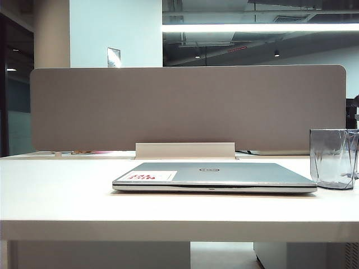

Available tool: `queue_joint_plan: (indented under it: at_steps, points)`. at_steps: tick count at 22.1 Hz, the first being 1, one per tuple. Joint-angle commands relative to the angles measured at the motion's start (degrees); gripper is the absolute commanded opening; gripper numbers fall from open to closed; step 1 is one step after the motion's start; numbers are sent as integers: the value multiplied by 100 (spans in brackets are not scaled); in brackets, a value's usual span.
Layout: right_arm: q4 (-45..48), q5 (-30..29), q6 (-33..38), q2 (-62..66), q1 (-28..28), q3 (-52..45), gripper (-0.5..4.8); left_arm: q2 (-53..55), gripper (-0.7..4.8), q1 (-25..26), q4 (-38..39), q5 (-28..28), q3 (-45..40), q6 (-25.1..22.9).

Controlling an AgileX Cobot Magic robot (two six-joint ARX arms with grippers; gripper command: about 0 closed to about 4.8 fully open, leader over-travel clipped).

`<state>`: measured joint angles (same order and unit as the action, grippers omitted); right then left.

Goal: Pick up the water cup and place it on the right side of the laptop.

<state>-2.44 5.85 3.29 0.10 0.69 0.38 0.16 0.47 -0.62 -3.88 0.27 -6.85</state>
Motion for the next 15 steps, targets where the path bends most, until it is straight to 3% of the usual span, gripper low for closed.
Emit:
queue_joint_plan:
  at_steps: [1, 15]
  points:
    - [90, -28, 11, -11, -4, -35, -8, 7, -5, -2, -70, 0, 17, -2]
    - [87, -103, 7, -11, -7, -35, -8, 7, -5, -2, -70, 0, 17, -2]
